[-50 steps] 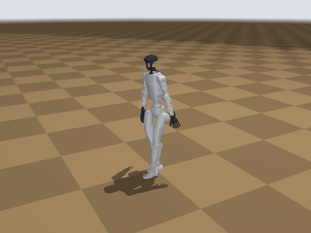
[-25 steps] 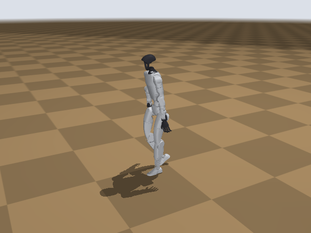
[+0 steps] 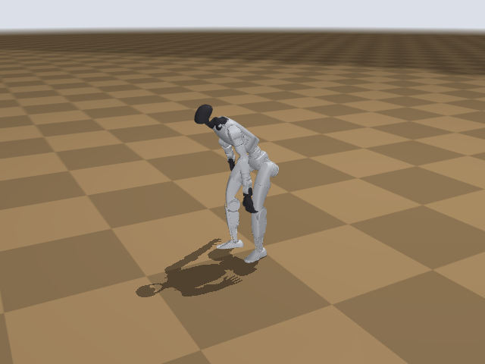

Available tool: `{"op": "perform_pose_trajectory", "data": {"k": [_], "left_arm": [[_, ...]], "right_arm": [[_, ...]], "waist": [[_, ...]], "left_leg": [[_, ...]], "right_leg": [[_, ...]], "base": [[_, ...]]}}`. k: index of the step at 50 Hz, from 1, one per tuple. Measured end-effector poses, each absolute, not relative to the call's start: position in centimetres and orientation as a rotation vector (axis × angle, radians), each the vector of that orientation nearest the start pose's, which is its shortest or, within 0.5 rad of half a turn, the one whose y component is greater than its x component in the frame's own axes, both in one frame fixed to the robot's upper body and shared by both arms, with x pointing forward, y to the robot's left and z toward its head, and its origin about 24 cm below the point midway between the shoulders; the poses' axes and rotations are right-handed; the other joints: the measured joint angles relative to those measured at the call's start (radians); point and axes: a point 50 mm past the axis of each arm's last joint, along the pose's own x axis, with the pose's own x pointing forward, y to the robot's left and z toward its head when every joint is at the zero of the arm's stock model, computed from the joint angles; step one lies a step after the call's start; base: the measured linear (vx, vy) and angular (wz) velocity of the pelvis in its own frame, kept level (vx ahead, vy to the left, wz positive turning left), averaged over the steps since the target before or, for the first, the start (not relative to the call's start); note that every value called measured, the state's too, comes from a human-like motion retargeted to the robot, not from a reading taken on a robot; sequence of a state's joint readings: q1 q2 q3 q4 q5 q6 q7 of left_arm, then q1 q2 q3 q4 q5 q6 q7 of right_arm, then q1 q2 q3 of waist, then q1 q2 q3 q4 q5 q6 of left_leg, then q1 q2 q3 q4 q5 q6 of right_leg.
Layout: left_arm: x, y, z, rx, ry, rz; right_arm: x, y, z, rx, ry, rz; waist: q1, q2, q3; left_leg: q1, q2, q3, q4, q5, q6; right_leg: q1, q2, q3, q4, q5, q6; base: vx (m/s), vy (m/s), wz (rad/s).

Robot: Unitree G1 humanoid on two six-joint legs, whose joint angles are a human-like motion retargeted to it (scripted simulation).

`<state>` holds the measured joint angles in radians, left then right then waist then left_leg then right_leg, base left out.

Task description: Upper body actions

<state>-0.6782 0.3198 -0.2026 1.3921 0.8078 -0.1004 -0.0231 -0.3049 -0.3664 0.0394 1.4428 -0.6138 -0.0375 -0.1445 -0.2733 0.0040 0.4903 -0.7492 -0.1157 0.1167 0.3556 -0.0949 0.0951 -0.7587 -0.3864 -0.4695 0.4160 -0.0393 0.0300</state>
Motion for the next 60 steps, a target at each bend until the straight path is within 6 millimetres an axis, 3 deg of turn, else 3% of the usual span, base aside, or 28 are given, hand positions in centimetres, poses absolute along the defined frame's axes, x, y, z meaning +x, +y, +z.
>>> {"op": "perform_pose_trajectory", "data": {"k": [7,14,22,29,32,37,42,47,54,60], "left_arm": [[33.9,25.2,0.6,1.288,0.432,-0.02],[34.1,30.0,4.7,1.413,0.311,0.362],[28.6,33.5,0.7,1.547,0.525,0.555],[24.8,35.9,-0.5,1.646,0.639,0.687],[24.4,35.9,-0.4,1.67,0.581,0.747],[24.9,35.5,-1.3,1.595,0.748,0.608],[27.9,33.5,-0.2,1.414,0.686,0.59],[30.7,32.3,2.4,1.451,0.511,0.629],[31.5,30.0,2.4,1.468,0.321,0.64],[31.2,28.6,1.4,1.431,0.291,0.661]], "right_arm": [[23.2,-28.6,-8.4,-0.942,0.826,-0.011],[25.4,-26.9,-7.4,-0.947,0.742,0.058],[21.4,-25.0,-10.8,-0.963,0.863,0.231],[19.4,-23.7,-12.3,-0.972,0.907,0.345],[19.1,-23.1,-12.6,-0.977,0.905,0.382],[19.9,-22.4,-12.4,-0.974,0.878,0.408],[22.6,-22.8,-10.8,-0.953,0.822,0.329],[24.8,-23.4,-9.2,-0.927,0.79,0.264],[24.0,-24.3,-9.6,-0.912,0.832,0.232],[22.9,-24.8,-10.1,-0.877,0.874,0.198]], "waist": [[-0.084,-0.015,0.03],[-0.187,-0.061,0.03],[-0.238,-0.18,0.03],[-0.256,-0.208,0.03],[-0.253,-0.192,0.03],[-0.237,-0.136,0.03],[-0.234,-0.112,0.03],[-0.269,-0.118,0.03],[-0.237,-0.122,0.03],[-0.188,-0.114,0.03]], "left_leg": [[-0.4,0.042,0.044,0.312,-0.077,-0.026],[-0.743,0.073,0.064,0.68,-0.212,-0.029],[-0.821,0.115,0.055,1.099,-0.405,-0.016],[-0.821,0.134,0.032,1.267,-0.478,-0.01],[-0.821,0.134,0.002,1.273,-0.477,-0.018],[-0.82,0.131,-0.049,1.184,-0.434,-0.038],[-0.79,0.109,-0.018,0.984,-0.355,-0.049],[-0.699,0.059,0.025,0.742,-0.259,-0.054],[-0.449,0.058,0.028,0.474,-0.175,-0.054],[-0.243,0.064,0.02,0.285,-0.117,-0.053]], "right_leg": [[-0.371,-0.028,0.059,0.257,-0.089,-0.06],[-0.73,-0.021,0.115,0.585,-0.196,-0.137],[-0.811,-0.024,0.108,0.939,-0.273,-0.222],[-0.811,-0.018,0.092,1.068,-0.298,-0.265],[-0.811,-0.018,0.091,1.084,-0.3,-0.249],[-0.811,-0.008,0.089,1.023,-0.276,-0.214],[-0.811,0.019,0.126,0.837,-0.207,-0.199],[-0.776,-0.003,0.211,0.68,-0.169,-0.146],[-0.523,0.005,0.214,0.453,-0.157,-0.075],[-0.313,0.014,0.179,0.295,-0.124,-0.049]], "base": [[-0.2,-0.2,0.14],[-0.14,-0.08,-0.12],[0.0,-0.01,-0.85],[0.02,0.02,-0.48],[0.0,0.02,-0.26],[0.0,0.01,-0.04],[0.01,0.02,0.3],[0.03,0.03,0.82],[0.08,0.04,0.07],[0.13,0.04,-0.11]]}}
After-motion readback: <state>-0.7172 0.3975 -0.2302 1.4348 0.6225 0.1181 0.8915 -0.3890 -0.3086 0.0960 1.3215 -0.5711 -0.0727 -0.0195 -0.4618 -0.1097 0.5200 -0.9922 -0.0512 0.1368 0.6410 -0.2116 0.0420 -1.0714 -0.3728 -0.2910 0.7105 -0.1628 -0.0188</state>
